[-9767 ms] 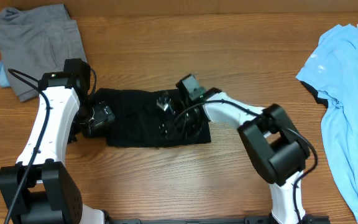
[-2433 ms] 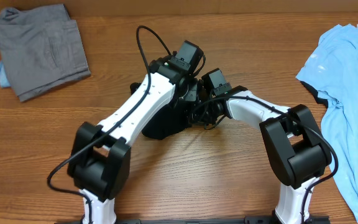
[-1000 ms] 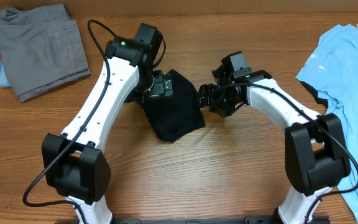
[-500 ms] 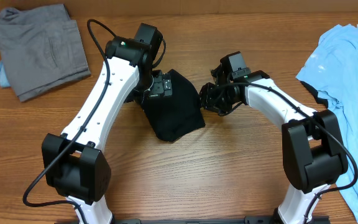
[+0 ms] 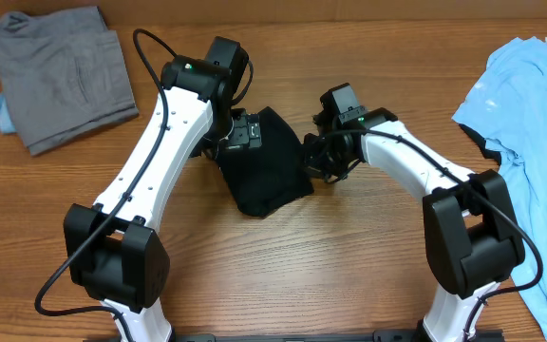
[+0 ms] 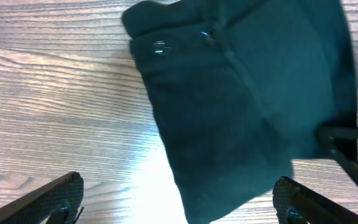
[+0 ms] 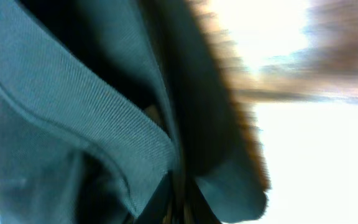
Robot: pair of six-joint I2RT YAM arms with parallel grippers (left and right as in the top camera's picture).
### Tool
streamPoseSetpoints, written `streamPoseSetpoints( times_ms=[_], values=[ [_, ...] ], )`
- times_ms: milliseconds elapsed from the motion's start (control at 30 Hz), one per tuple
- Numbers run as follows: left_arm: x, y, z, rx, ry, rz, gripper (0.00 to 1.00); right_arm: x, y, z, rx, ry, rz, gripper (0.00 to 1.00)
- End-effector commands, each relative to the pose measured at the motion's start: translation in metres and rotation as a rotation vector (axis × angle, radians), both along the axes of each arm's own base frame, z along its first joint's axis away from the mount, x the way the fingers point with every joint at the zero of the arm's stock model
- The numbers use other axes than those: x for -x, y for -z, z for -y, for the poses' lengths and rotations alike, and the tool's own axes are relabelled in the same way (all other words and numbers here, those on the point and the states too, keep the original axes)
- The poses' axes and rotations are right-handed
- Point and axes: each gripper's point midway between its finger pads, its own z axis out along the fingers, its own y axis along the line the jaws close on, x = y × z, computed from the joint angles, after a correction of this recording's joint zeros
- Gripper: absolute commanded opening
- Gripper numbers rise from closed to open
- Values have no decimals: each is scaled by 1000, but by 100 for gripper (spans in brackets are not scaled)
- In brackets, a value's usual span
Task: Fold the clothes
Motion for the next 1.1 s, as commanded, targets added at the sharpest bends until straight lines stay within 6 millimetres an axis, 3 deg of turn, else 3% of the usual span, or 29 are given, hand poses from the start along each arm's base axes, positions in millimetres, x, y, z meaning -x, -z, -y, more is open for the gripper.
streamPoseSetpoints(
  times_ms=[0, 267, 533, 800, 900, 1067],
  values=[
    [-1, -2, -4, -19, -18, 10, 100, -14, -25, 18, 93, 45, 83, 4],
    [0, -2, -4, -15, -17, 9, 100, -8, -13, 48, 265, 84, 63, 4],
    [-1, -3, 17, 79, 49, 10, 100, 3, 6, 44, 279, 87, 15, 4],
    [3, -3, 47, 149, 125, 11, 100, 19, 6, 26, 244, 65, -37, 4],
    [8, 8, 62, 150, 159, -14, 98, 28, 7, 27, 259, 68, -68, 4],
    [14, 51, 80, 129, 194, -115, 95, 41, 8, 36, 301, 87, -129, 4]
  ],
)
